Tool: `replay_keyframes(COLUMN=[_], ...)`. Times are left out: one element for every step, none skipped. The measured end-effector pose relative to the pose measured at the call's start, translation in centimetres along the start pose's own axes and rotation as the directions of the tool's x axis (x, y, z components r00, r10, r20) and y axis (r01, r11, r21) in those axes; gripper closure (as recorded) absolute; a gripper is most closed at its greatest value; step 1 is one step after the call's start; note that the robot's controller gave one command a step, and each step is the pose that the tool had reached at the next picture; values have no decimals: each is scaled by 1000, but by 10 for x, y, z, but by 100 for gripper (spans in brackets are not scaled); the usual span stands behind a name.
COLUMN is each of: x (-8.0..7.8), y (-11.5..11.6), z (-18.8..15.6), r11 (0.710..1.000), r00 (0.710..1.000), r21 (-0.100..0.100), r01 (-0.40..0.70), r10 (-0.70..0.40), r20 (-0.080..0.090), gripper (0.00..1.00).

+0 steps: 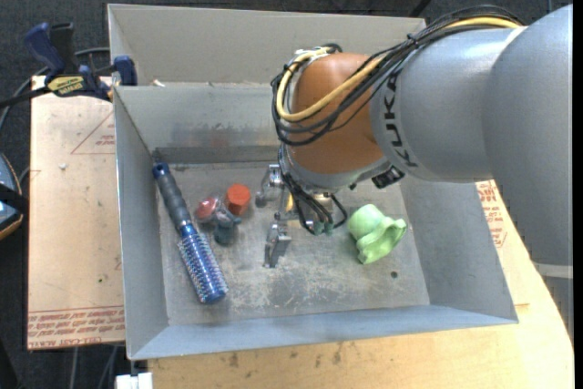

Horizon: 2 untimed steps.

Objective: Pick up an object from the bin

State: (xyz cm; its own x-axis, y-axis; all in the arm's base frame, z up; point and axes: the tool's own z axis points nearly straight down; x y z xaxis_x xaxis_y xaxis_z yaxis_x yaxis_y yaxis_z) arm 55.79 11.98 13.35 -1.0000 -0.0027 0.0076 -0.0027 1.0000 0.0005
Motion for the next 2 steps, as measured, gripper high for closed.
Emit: replay_keyframes(x=[-73,-50], y=[55,14], z=[-10,60], r11=[999,998], r00=[999,998], r21=[-4,-8], r01=[44,-57], r10=[-44,57], r20=[17,15], gripper=[0,0])
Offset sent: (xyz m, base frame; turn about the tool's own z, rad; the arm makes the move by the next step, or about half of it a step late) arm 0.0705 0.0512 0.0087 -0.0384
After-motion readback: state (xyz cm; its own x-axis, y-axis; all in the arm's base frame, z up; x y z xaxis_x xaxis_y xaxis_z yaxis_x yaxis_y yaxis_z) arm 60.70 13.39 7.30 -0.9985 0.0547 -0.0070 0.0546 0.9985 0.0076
